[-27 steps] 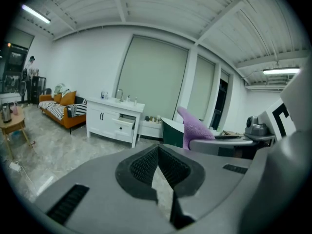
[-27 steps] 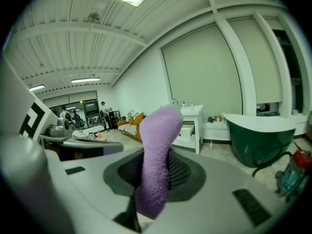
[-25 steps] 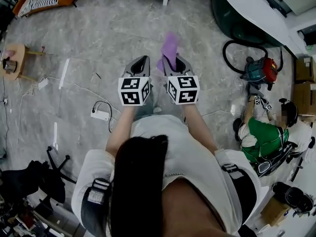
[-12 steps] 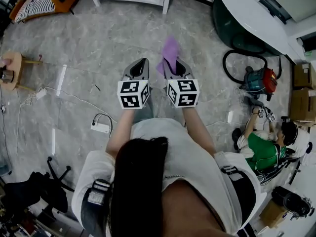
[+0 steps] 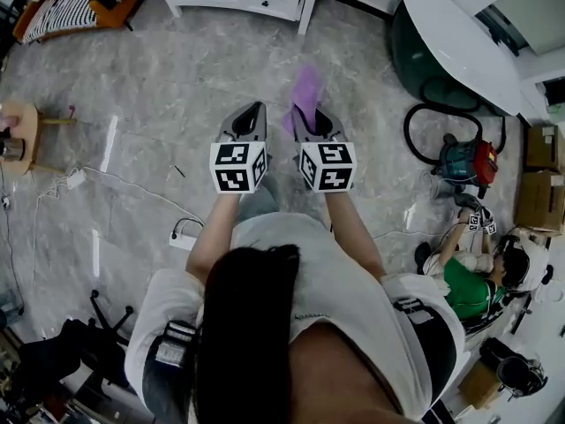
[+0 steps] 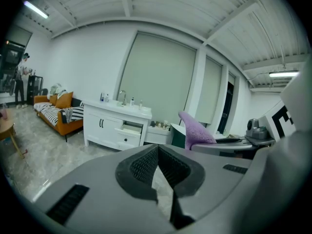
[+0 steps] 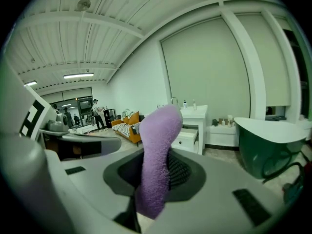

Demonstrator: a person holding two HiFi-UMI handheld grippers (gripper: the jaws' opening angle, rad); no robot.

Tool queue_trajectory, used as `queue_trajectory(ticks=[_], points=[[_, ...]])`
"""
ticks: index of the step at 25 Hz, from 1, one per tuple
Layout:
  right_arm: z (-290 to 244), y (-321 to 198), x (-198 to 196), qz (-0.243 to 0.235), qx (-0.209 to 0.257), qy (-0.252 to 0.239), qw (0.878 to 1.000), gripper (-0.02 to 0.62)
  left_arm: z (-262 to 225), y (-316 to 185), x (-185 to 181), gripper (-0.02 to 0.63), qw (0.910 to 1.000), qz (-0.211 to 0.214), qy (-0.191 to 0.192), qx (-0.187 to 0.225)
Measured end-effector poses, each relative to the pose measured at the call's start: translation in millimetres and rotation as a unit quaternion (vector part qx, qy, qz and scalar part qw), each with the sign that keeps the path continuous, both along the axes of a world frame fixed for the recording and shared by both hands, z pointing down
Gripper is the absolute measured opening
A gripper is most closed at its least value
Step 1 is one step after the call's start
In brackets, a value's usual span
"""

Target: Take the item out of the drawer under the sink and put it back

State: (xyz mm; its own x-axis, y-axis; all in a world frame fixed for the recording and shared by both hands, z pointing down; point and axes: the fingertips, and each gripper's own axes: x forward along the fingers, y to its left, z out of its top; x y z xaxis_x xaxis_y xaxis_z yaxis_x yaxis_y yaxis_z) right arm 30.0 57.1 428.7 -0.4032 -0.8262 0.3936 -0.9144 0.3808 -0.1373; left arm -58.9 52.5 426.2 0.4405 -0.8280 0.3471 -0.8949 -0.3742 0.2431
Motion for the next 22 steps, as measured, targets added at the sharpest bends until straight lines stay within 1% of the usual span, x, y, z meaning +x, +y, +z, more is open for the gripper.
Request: queue_trajectory(ticks=[10,16,20,22], points=[[6.1,-73.2,-37.9,0.003,-0.01,0.009,1.0,0.101,5.9,-77.2,-35.6,0.003,0.9999,0.008,0.006,-0.006],[3.2,-111.8,-42.0,0.028,-0.007,0.007,1.0,0.101,5.3,-119.1,-44.3,0.003,0.9997,0.022,0.009,-0.004],[-0.6,-124.9,-44.1,0.038,-0.006,0.005,0.999,0.101,7.6,-136.5,-49.7,0.003,0.9996,0.026,0.009,-0.006],[-3.5,-131.8,-39.0,0.041,-0.004,0.005,0.999,0.101,7.8,-144.4,-45.9,0.003,0.9995,0.028,0.009,-0.008]])
